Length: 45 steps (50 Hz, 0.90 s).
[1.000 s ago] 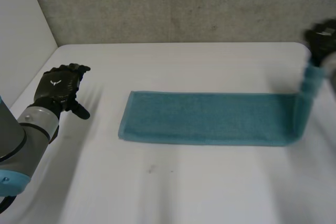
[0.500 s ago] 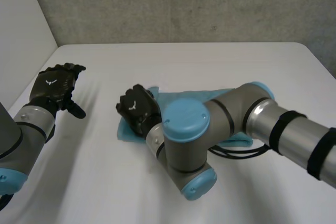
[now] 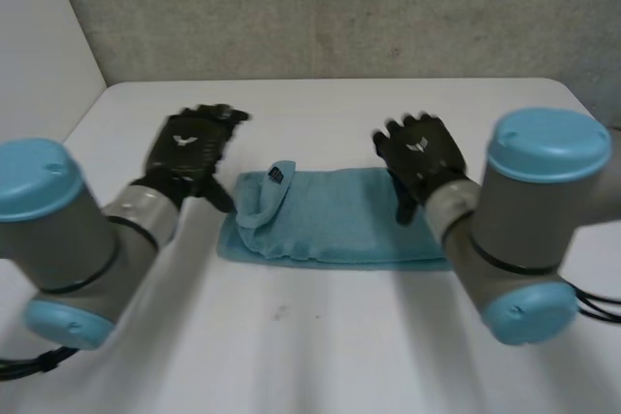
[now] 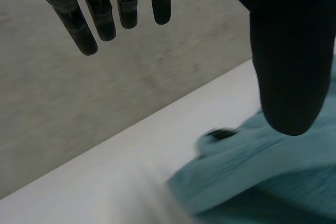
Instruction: Fold the laundry
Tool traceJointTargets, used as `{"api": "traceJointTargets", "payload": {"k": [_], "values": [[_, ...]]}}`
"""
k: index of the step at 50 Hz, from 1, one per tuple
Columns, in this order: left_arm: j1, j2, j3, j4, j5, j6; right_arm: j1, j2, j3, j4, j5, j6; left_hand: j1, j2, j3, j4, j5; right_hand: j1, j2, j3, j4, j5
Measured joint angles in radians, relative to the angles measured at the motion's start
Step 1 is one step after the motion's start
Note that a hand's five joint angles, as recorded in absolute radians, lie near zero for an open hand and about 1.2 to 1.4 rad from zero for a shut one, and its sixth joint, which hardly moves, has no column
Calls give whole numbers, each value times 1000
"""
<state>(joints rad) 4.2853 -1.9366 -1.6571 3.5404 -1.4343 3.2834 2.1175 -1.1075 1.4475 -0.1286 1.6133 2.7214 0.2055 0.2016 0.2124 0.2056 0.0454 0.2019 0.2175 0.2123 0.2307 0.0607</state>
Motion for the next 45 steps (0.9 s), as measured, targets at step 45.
{"api": "traceJointTargets", "payload": {"k": [45], "values": [[-16,-168,98,-94,-315,2,-189,75,269,-218,-91,-9,93,97,84,95,83,475,573,578,560,557]]}}
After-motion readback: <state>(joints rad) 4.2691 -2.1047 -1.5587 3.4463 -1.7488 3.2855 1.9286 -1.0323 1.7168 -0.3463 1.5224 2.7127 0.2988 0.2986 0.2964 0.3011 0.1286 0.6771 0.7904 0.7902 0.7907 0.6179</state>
